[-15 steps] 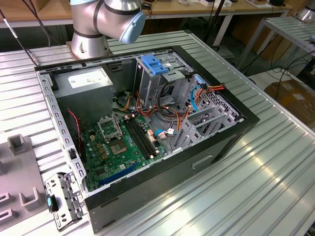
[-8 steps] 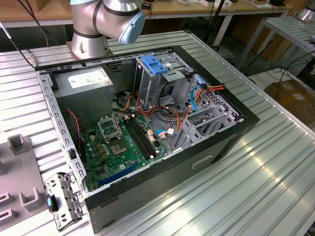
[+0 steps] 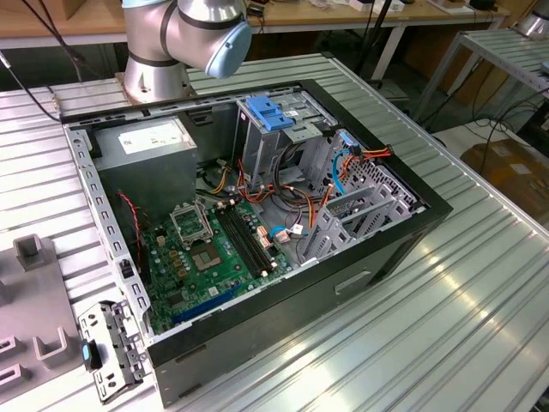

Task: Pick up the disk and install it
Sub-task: 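Reach for the disk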

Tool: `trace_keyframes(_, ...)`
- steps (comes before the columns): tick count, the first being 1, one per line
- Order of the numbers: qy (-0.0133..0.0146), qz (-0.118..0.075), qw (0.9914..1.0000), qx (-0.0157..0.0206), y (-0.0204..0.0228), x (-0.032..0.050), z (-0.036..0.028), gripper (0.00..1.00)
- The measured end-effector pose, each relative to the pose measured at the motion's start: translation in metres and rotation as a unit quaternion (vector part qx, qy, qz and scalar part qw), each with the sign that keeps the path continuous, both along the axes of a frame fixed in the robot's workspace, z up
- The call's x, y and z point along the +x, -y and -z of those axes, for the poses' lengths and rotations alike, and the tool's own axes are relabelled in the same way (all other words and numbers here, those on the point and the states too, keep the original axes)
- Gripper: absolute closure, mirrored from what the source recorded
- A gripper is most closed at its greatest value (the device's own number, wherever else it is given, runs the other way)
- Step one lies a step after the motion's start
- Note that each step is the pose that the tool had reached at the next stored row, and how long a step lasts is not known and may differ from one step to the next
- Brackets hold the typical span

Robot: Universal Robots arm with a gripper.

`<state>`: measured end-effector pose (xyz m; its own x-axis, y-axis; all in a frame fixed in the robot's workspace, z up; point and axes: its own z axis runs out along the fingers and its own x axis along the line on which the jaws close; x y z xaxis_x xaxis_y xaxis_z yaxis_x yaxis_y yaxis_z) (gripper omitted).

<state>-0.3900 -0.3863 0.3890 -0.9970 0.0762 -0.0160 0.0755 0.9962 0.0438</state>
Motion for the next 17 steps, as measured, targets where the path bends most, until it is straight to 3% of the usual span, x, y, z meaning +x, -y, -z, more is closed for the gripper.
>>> trace_keyframes(5,-0.0002,0.0,1.0,-0.0001,-0.0011,-0.0108,0.0001,0.89)
trace_keyframes(17,-0.0008,0.0,1.0,-0.0001,-0.0025,-0.0464,0.0007,0.89)
